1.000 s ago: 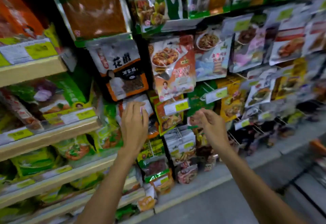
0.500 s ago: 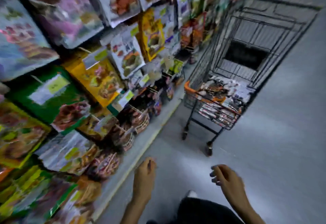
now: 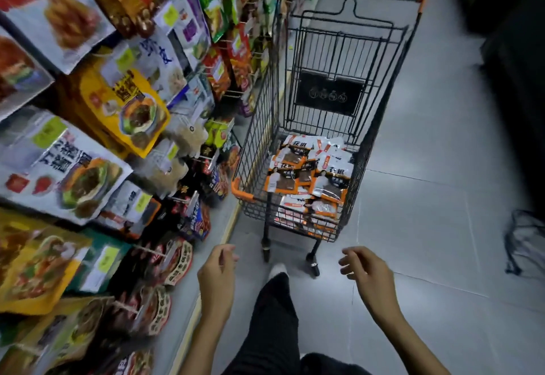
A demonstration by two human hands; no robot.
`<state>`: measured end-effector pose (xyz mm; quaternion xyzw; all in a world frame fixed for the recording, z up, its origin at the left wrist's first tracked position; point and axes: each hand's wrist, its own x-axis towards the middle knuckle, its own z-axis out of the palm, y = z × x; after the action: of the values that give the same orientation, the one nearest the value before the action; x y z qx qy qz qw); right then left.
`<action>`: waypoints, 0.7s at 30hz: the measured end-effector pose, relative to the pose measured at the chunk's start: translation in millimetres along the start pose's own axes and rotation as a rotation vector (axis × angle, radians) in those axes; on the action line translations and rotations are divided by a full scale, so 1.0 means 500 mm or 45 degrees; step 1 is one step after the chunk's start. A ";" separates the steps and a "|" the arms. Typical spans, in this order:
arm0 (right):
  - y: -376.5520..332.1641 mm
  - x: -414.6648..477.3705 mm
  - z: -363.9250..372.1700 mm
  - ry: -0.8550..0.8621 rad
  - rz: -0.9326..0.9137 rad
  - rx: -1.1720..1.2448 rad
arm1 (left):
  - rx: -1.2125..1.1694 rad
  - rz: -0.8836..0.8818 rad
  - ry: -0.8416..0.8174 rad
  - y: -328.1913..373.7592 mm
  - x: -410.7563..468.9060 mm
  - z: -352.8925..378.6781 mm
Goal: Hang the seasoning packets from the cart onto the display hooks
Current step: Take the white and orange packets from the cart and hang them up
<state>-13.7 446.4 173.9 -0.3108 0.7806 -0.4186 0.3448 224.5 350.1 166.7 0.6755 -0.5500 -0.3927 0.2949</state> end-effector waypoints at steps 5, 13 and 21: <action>-0.033 0.148 0.037 0.156 0.089 0.049 | 0.056 0.087 -0.079 0.070 0.188 0.065; -0.087 0.428 0.121 0.281 0.172 0.046 | 0.296 0.296 -0.062 0.184 0.512 0.138; 0.001 0.699 0.288 0.107 0.385 0.012 | 0.487 0.191 -0.185 0.180 0.739 0.274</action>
<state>-97.8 112.9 17.0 -0.1702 0.8302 -0.3782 0.3726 93.7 -25.2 94.3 0.6463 -0.6829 -0.3058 0.1496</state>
